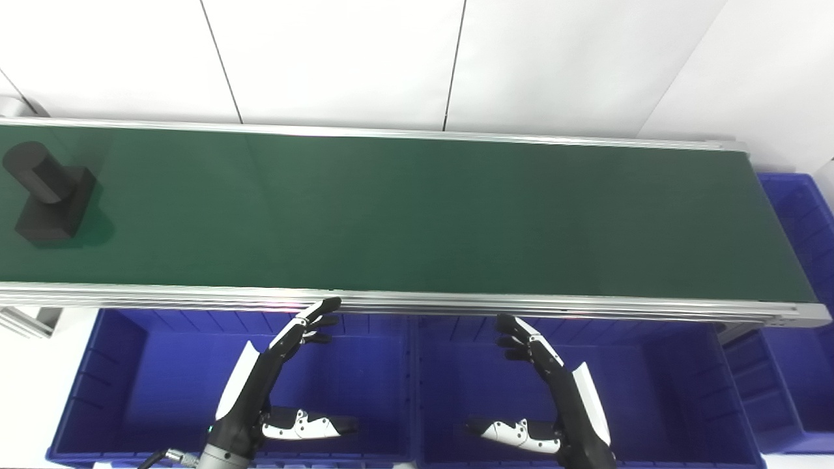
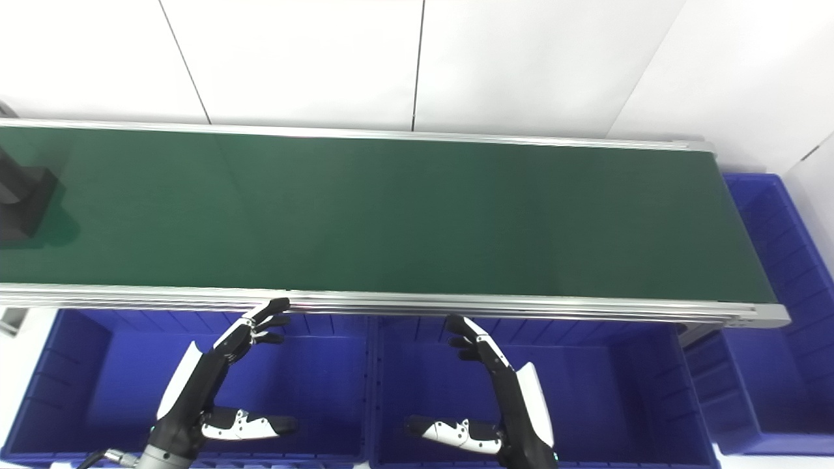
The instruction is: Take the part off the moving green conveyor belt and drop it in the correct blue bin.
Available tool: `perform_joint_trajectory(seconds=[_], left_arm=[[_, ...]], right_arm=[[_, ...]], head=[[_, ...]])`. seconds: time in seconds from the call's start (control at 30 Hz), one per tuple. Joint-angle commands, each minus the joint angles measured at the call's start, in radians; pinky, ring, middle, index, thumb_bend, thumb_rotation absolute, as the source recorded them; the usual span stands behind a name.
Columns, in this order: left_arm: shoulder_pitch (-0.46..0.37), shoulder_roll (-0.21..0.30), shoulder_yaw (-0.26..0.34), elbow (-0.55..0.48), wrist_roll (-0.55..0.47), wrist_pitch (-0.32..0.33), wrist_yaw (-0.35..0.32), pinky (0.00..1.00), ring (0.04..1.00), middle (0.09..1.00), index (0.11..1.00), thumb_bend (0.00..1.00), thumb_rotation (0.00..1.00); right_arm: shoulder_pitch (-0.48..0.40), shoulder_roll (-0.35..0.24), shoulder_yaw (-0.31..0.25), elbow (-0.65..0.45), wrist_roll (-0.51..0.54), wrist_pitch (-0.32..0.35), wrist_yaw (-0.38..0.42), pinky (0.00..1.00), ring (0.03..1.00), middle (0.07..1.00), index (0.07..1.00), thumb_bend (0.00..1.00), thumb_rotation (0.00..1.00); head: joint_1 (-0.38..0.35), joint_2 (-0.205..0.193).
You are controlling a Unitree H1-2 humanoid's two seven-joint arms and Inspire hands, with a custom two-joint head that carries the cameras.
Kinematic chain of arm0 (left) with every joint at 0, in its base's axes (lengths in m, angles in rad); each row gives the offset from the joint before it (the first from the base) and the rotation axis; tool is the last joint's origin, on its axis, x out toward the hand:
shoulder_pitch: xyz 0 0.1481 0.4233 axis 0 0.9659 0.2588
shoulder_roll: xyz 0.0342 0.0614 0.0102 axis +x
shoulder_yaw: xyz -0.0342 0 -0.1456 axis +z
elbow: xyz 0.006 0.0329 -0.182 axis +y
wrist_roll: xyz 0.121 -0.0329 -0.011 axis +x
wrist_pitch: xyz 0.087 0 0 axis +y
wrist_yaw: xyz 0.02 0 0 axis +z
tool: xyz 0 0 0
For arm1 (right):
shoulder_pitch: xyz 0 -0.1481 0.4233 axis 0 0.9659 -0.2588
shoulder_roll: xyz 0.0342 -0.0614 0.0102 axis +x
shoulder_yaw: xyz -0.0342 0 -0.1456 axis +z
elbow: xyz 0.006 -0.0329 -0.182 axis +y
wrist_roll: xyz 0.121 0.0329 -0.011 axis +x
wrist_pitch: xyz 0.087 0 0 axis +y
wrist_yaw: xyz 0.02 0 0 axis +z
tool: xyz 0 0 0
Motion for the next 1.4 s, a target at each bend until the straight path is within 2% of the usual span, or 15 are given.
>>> perform_joint_trajectory(seconds=[0.0,0.6,0.63,0.67,0.7,0.73,0.77,0.8,0.83,0.87,0.93,1.0,1.07,1.13,1.37], left_arm=[[-0.006,0.011,0.0,-0.016,0.009,-0.024,0.013,0.71,0.819,0.882,0.879,0.94,0.45],[-0.005,0.012,-0.008,-0.017,0.006,-0.024,0.022,0.72,0.821,0.884,0.877,0.95,0.45],[-0.005,0.01,-0.009,-0.018,0.01,-0.024,0.023,0.71,0.821,0.884,0.876,0.95,0.45],[-0.005,0.009,-0.01,-0.019,0.013,-0.024,0.023,0.71,0.818,0.883,0.876,0.95,0.45],[-0.005,0.004,-0.012,-0.017,0.018,-0.024,0.025,0.71,0.817,0.882,0.876,0.94,0.45],[-0.005,0.0,-0.014,-0.016,0.021,-0.024,0.028,0.71,0.814,0.877,0.875,0.95,0.44],[-0.006,-0.006,-0.018,-0.011,0.032,-0.024,0.034,0.71,0.811,0.871,0.874,0.95,0.44],[-0.007,-0.01,-0.022,-0.006,0.041,-0.024,0.04,0.71,0.808,0.867,0.873,0.95,0.44],[-0.008,-0.018,-0.027,0.0,0.043,-0.024,0.042,0.7,0.8,0.862,0.87,0.96,0.43],[-0.009,-0.024,-0.031,0.004,0.044,-0.024,0.044,0.69,0.799,0.861,0.869,0.96,0.43],[-0.011,-0.035,-0.045,0.016,0.042,-0.024,0.049,0.69,0.793,0.862,0.864,0.96,0.42],[-0.015,-0.047,-0.058,0.036,0.063,-0.024,0.062,0.68,0.796,0.867,0.862,0.96,0.43],[-0.021,-0.053,-0.069,0.052,0.079,-0.024,0.073,0.68,0.796,0.868,0.865,0.96,0.44],[-0.027,-0.053,-0.081,0.064,0.085,-0.024,0.073,0.67,0.792,0.873,0.873,0.96,0.45],[-0.046,-0.055,-0.102,0.099,0.05,-0.024,0.068,0.67,0.785,0.87,0.875,0.98,0.44]], right_arm=[[0.002,0.003,-0.001,-0.021,0.007,-0.035,-0.007,0.72,0.774,0.829,0.854,0.84,0.39],[0.005,0.002,-0.003,-0.028,0.014,-0.03,-0.004,0.72,0.776,0.83,0.855,0.84,0.38],[0.003,-0.001,-0.004,-0.021,0.014,-0.04,-0.007,0.72,0.775,0.829,0.854,0.84,0.38],[0.002,-0.002,-0.006,-0.016,0.014,-0.048,-0.009,0.71,0.771,0.828,0.854,0.83,0.38],[0.001,-0.008,-0.009,-0.011,0.021,-0.051,-0.007,0.71,0.77,0.827,0.854,0.83,0.38],[0.001,-0.012,-0.011,-0.008,0.026,-0.053,-0.005,0.7,0.768,0.826,0.858,0.84,0.4],[0.002,-0.018,-0.014,-0.005,0.033,-0.059,-0.004,0.7,0.767,0.826,0.861,0.84,0.41],[0.002,-0.023,-0.016,-0.002,0.038,-0.064,-0.004,0.7,0.767,0.826,0.863,0.84,0.42],[0.002,-0.03,-0.019,0.002,0.046,-0.073,-0.004,0.7,0.775,0.83,0.865,0.84,0.42],[0.001,-0.036,-0.02,0.005,0.052,-0.079,-0.005,0.71,0.777,0.831,0.866,0.84,0.42],[0.0,-0.047,-0.023,0.013,0.067,-0.086,-0.007,0.72,0.786,0.835,0.864,0.84,0.41],[0.001,-0.063,-0.024,0.017,0.071,-0.09,-0.016,0.73,0.792,0.834,0.862,0.83,0.39],[0.003,-0.076,-0.024,0.015,0.059,-0.09,-0.023,0.74,0.795,0.832,0.863,0.83,0.4],[0.005,-0.087,-0.021,0.021,0.072,-0.091,-0.027,0.76,0.801,0.833,0.868,0.83,0.39],[-0.002,-0.116,0.004,0.047,0.085,-0.091,-0.068,0.78,0.823,0.852,0.879,0.81,0.34]], head=[[0.002,0.0],[0.012,-0.002],[0.048,-0.009],[0.048,-0.009],[0.12,-0.025],[0.12,-0.025],[0.19,-0.043],[0.201,-0.046],[0.264,-0.069],[0.264,-0.069],[0.314,-0.094],[0.378,-0.133],[0.382,-0.136],[0.413,-0.168],[0.458,-0.223]])
